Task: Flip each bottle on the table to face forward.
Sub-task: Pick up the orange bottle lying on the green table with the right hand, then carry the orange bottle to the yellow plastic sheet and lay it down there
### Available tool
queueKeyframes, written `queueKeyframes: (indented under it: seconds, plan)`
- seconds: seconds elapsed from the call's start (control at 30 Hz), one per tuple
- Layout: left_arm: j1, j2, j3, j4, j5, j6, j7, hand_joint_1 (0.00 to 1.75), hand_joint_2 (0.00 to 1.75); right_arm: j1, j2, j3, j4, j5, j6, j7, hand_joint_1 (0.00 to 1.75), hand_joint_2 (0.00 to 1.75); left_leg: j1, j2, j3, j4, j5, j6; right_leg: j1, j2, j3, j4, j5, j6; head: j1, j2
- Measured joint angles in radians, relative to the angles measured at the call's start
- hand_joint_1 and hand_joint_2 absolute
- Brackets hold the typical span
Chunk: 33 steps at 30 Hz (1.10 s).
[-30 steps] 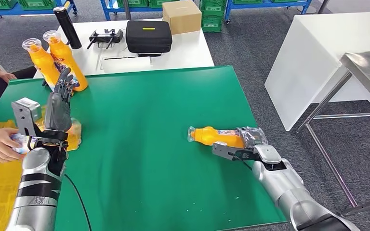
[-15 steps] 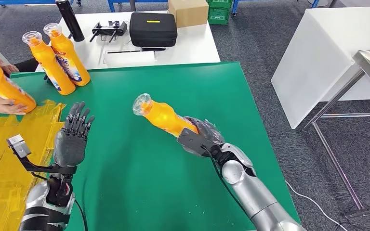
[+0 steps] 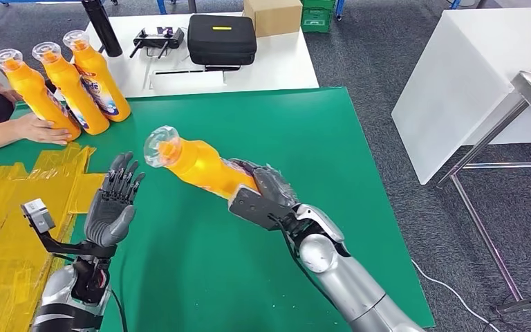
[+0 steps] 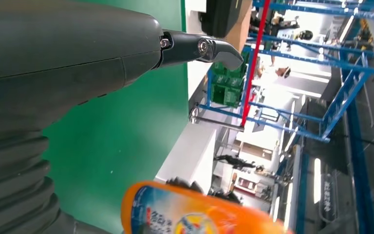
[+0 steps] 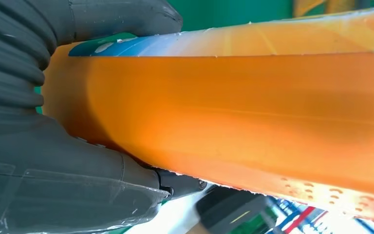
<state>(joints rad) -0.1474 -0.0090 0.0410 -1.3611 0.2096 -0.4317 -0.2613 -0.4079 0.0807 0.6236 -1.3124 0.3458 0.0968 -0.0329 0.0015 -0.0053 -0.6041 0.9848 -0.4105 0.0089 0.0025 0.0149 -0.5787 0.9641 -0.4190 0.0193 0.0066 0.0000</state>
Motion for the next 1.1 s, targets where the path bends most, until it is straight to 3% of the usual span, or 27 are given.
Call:
queueKeyframes:
  seconds: [0.63, 1.1]
  plan:
    - [-0.052, -0.009, -0.059, 0.012, -0.029, 0.008, -0.016, 0.0, 1.75, -0.078, 0.144, 0.167, 0.251, -0.019, -0.006, 0.013, 1.75, 1.75, 0.0, 0.0, -0.001, 0.0, 0.0, 0.0, 0.0, 0.0, -0.001, 0.0, 0.0, 0.0, 0.0, 0.0]
    - [-0.064, -0.009, -0.075, 0.035, -0.028, -0.005, -0.011, 0.0, 1.75, -0.095, 0.169, 0.176, 0.386, -0.025, -0.01, -0.003, 1.75, 1.75, 0.0, 0.0, -0.001, 0.0, 0.0, 0.0, 0.0, 0.0, -0.001, 0.0, 0.0, 0.0, 0.0, 0.0]
